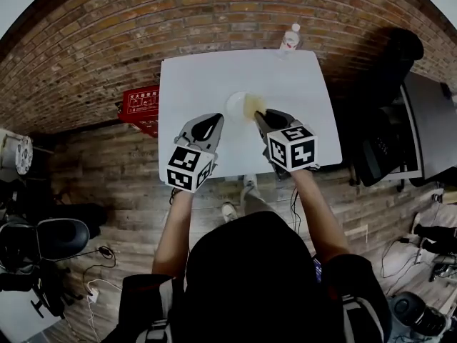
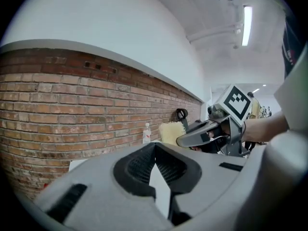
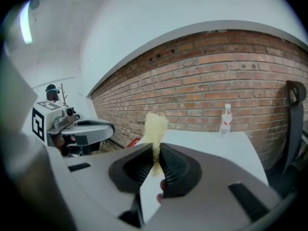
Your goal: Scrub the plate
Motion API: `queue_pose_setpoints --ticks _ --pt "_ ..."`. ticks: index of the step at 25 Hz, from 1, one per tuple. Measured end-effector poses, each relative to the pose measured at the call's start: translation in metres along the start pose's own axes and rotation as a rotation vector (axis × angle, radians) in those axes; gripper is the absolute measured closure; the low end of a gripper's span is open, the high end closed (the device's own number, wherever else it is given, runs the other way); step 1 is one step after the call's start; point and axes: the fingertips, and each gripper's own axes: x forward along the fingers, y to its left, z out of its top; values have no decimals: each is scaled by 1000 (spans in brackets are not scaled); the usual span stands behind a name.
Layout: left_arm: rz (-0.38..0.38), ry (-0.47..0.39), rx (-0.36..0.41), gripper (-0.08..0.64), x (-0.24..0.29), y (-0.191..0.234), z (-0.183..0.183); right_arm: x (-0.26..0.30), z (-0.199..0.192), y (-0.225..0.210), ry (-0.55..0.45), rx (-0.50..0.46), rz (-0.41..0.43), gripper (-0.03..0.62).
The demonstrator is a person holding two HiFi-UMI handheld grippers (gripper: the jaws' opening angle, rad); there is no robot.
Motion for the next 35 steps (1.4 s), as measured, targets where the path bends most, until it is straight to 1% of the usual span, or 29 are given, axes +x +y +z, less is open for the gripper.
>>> queue_pose_setpoints --ticks 5,14,17,26,30,35 --pt "-5 -63 41 540 -26 -10 26 -22 19 26 -78 -28 -6 551" --pt "-18 -117 60 540 -65 -24 40 -53 31 63 -150 -64 -30 551" --pt "-17 -132 53 540 -73 -27 44 -60 31 70 -161 -74 -31 551" --pt "-30 -177 39 540 -78 -45 60 -82 40 75 -211 -89 -26 551" --pt "-15 -190 60 540 -76 -53 66 -90 44 73 -228 -102 -14 551" --pt "4 -197 65 540 -73 -69 76 -106 44 63 -230 -101 -2 551"
